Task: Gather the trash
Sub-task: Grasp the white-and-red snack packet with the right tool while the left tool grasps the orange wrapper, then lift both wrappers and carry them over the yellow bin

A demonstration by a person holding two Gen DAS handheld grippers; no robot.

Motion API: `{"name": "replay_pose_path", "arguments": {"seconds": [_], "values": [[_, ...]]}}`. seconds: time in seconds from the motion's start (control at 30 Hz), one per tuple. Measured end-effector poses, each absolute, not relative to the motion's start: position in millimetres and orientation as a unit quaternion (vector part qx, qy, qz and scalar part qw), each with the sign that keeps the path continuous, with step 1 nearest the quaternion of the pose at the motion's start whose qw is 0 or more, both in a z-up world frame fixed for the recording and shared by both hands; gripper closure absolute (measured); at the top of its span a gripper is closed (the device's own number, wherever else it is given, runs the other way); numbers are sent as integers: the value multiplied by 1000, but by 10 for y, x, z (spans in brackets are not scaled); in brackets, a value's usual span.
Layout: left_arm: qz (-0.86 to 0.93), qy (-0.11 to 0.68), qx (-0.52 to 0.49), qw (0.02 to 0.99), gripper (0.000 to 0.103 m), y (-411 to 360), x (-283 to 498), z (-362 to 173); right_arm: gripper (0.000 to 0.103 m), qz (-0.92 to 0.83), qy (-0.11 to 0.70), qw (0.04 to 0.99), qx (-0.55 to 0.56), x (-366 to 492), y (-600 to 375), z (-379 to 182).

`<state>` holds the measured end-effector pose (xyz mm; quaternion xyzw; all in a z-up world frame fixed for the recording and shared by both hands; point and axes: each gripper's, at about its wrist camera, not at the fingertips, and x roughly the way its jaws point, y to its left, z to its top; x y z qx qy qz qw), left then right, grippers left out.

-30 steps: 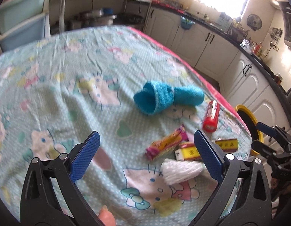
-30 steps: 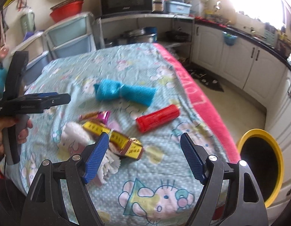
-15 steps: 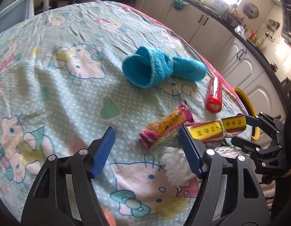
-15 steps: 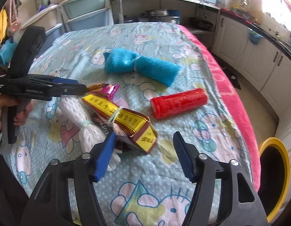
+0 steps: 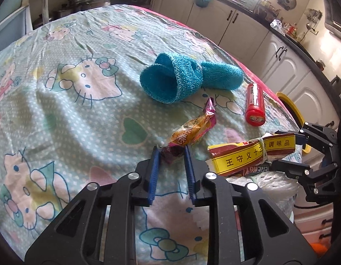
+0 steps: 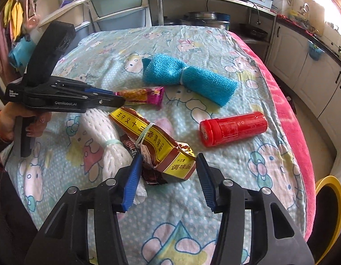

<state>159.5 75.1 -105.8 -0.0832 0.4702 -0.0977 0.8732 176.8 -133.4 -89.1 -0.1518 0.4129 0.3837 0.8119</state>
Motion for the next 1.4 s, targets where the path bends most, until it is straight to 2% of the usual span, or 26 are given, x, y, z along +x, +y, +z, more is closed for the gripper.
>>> {"name": "replay_pose_path", "arguments": {"seconds": [0.07,0.3,0.37,0.4,0.63,0.67,0.7,0.8,1.03,1.13,1.27,1.4], "values": [[-98,467,-78,875,95,747,1568,-1034,56,383,410,814,-146,1757,-1348,-872],[-108,448,-71,884,98,696,1485,-880,59,375,404,826,-120,1746,-1445,-771],[-111,441,-70,888,98,654,1468,-820,85,375,403,828,-110,1746,-1485,-723],[-114,435,-68,890,98,628,1462,-772,102,371,402,830,-107,1753,-1508,-703],[-121,416,-61,899,98,508,1496,-572,102,363,407,831,-109,1798,-1556,-716],[-121,413,-62,900,98,505,1502,-544,102,360,407,833,-107,1807,-1554,-718],[-122,410,-64,902,98,500,1506,-515,97,357,410,833,-102,1833,-1555,-724],[-123,402,-64,905,98,487,1518,-443,62,344,424,833,-89,1941,-1544,-780],[-130,387,-60,911,98,421,1536,-290,62,361,434,823,-64,2072,-1394,-807],[-132,383,-59,912,98,396,1552,-248,56,362,447,814,-79,2123,-1262,-853],[-134,378,-59,914,98,374,1559,-204,54,367,475,797,-70,2210,-1150,-990],[-133,375,-60,916,98,376,1576,-182,45,375,486,788,-41,2283,-1092,-1092]]}}
